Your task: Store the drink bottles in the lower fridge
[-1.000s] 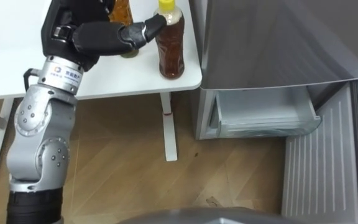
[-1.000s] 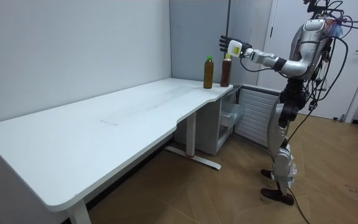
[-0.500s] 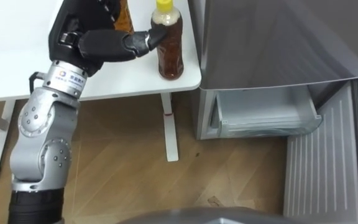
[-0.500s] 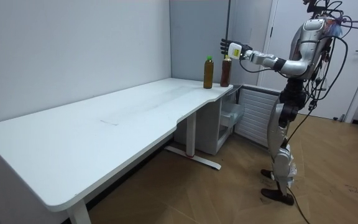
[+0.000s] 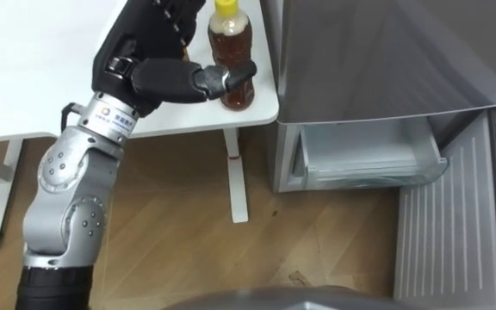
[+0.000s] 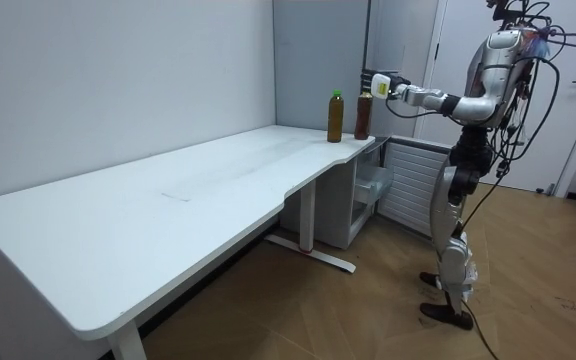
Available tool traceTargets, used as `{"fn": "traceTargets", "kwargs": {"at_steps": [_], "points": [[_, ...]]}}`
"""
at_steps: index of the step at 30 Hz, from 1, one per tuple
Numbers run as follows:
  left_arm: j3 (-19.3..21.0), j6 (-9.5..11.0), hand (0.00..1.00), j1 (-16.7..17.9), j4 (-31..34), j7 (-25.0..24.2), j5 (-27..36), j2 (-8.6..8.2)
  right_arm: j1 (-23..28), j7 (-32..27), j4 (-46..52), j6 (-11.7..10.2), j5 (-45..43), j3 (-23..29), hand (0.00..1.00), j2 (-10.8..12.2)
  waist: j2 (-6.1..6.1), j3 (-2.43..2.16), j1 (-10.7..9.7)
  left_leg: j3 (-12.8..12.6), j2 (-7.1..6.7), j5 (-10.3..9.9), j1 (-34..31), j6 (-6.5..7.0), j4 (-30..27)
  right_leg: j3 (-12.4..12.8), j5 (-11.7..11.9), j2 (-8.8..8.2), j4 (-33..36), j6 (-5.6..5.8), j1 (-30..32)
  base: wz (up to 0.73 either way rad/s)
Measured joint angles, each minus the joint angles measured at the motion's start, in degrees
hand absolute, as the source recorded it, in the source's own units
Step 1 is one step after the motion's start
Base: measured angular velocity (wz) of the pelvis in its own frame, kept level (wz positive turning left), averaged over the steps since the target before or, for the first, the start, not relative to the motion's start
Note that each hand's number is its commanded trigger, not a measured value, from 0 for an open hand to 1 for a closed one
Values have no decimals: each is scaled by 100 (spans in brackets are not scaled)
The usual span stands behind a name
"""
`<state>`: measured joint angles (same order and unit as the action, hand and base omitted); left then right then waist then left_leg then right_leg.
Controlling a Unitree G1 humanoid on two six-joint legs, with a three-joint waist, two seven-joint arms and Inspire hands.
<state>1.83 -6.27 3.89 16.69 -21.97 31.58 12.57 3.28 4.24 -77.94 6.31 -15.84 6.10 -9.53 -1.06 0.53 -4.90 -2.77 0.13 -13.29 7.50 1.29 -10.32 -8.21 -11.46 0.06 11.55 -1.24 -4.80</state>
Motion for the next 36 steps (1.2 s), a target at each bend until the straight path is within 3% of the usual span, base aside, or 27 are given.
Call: {"fn": "traceTargets", "kwargs": {"at_steps": [12,18,36], "points": [[-151,73,0,-38,-300,-12,-84,53,-32,-188,12,3,-19,-45,0,-8,9,5,-29,-25,-1,0,3,0,-2,13,0,6,8,0,6,0],[-154,281,0,-78,-575,41,-83,35,-46,-259,31,5,-17,-47,0,-8,-16,-7,-105,-25,-1,0,12,0,-5,15,0,6,13,-1,-5,0],[-144,377,0,-539,-993,370,-535,33,29,-226,34,-32,-65,-51,0,6,-38,-1,-147,-178,4,0,-2,-1,-25,52,12,29,18,-23,69,-2]]}}
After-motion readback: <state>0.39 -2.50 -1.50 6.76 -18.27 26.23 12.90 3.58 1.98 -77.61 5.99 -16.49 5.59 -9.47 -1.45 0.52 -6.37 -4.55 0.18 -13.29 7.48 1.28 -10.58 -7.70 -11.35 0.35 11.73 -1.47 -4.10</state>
